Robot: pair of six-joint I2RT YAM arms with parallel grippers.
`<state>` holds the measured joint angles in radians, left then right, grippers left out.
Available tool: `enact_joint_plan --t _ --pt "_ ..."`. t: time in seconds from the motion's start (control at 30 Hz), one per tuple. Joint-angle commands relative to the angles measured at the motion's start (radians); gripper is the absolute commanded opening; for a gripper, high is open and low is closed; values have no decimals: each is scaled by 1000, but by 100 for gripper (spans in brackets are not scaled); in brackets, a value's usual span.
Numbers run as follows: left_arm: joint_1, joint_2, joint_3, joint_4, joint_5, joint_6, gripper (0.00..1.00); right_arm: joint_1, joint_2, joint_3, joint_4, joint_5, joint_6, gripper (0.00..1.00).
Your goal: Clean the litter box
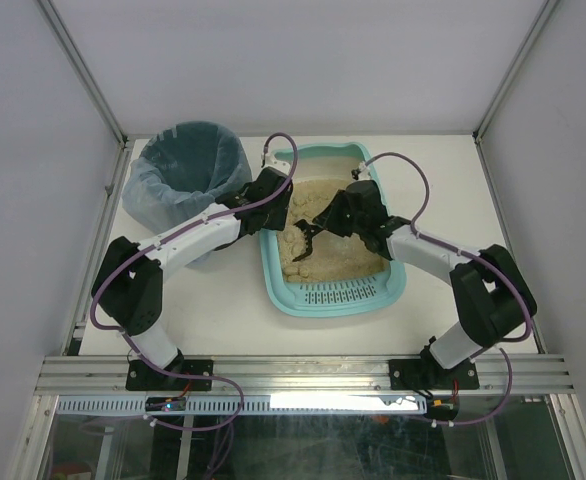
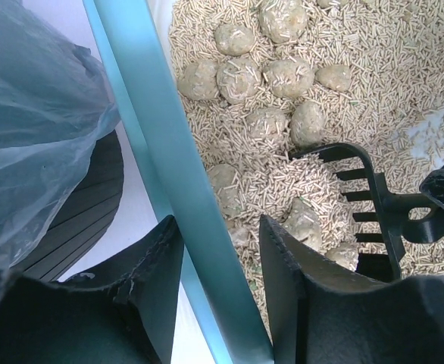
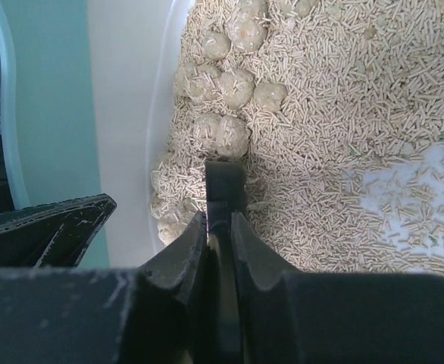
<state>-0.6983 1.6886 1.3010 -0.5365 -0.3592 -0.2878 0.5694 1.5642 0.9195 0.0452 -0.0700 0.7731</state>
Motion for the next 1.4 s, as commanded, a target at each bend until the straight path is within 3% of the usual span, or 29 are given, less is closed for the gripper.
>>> enact_joint_plan --t 0.0,0.27,0.63,0.9,1.37 --pt "-8 31 21 57 125 22 42 48 13 -34 1 -102 44 0" --pt "-7 20 22 56 114 21 43 -10 -147 -91 -1 -86 89 0" --pt "-9 -11 15 62 120 7 55 -94 -319 -141 -18 -107 139 0" --pt "-8 -47 -6 87 111 3 59 -162 -405 -196 -15 -147 160 0" --pt "-7 -88 -28 110 85 6 60 -288 -540 -375 154 -291 284 0"
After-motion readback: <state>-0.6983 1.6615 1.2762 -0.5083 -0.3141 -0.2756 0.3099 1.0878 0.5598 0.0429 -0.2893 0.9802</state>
